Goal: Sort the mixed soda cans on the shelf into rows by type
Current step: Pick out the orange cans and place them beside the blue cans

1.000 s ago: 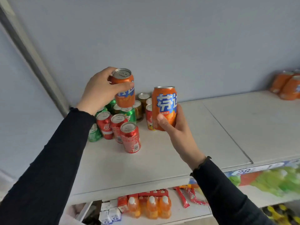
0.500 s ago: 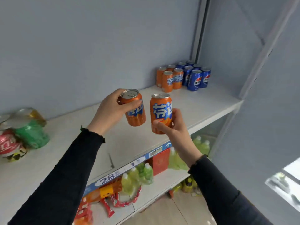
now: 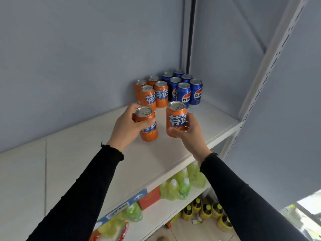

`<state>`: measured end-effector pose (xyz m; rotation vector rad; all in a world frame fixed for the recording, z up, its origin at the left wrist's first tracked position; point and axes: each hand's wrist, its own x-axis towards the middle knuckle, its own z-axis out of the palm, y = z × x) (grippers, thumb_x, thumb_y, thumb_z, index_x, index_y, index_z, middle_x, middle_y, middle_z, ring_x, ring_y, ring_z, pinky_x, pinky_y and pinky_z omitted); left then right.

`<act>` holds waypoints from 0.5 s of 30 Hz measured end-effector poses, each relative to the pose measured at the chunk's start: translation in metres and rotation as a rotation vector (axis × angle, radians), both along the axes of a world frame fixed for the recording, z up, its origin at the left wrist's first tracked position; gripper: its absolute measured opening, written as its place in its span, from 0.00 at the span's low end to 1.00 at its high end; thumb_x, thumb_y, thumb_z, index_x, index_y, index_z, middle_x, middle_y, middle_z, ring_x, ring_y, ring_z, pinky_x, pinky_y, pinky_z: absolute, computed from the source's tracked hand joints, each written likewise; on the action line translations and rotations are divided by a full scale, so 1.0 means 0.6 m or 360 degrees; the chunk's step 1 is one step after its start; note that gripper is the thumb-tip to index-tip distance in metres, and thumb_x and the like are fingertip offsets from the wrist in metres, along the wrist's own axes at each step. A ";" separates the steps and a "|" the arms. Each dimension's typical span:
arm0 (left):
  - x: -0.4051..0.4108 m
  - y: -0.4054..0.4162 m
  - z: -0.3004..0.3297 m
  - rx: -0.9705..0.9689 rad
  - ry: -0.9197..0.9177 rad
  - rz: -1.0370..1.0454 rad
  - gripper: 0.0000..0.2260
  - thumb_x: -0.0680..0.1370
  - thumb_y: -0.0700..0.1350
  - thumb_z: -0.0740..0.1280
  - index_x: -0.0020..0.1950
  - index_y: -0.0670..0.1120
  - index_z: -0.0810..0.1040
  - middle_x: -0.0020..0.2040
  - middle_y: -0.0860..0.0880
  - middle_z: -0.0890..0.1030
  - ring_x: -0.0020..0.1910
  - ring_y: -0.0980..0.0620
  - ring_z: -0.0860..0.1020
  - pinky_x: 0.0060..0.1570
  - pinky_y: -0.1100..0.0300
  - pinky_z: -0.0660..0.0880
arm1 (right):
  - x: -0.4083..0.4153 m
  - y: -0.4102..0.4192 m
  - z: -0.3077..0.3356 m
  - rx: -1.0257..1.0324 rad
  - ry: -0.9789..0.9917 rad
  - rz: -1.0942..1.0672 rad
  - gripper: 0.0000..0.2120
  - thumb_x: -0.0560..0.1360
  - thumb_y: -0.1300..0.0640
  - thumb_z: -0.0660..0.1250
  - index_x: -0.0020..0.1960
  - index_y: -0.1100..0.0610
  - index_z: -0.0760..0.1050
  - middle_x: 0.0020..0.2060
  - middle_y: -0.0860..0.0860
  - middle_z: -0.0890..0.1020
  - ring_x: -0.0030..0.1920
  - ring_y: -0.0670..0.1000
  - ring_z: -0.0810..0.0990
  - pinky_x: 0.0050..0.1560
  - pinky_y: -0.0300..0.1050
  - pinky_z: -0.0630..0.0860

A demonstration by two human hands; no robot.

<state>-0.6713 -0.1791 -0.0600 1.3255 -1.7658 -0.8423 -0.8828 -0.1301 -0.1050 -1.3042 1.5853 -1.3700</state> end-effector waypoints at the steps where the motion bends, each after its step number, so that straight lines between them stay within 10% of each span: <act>1: -0.011 -0.018 -0.005 -0.0001 0.0005 0.0008 0.20 0.69 0.58 0.78 0.56 0.59 0.75 0.53 0.60 0.83 0.52 0.59 0.81 0.53 0.51 0.81 | -0.007 -0.025 -0.003 0.0005 0.0032 -0.0005 0.32 0.68 0.54 0.79 0.68 0.50 0.69 0.61 0.50 0.78 0.58 0.49 0.80 0.58 0.48 0.81; 9: -0.080 -0.123 -0.027 -0.0169 -0.0088 0.0113 0.23 0.70 0.56 0.78 0.61 0.57 0.74 0.57 0.60 0.80 0.54 0.64 0.78 0.53 0.61 0.78 | -0.041 -0.161 -0.019 -0.0023 0.0028 0.0145 0.31 0.72 0.58 0.77 0.71 0.51 0.68 0.62 0.45 0.76 0.53 0.35 0.76 0.55 0.31 0.74; 15: -0.110 -0.148 -0.047 -0.0285 -0.0160 0.0275 0.31 0.69 0.57 0.78 0.69 0.55 0.70 0.64 0.53 0.75 0.61 0.54 0.76 0.60 0.53 0.78 | -0.056 -0.202 -0.034 -0.0015 0.0311 0.0090 0.34 0.71 0.49 0.77 0.71 0.50 0.65 0.65 0.46 0.76 0.61 0.43 0.74 0.59 0.39 0.73</act>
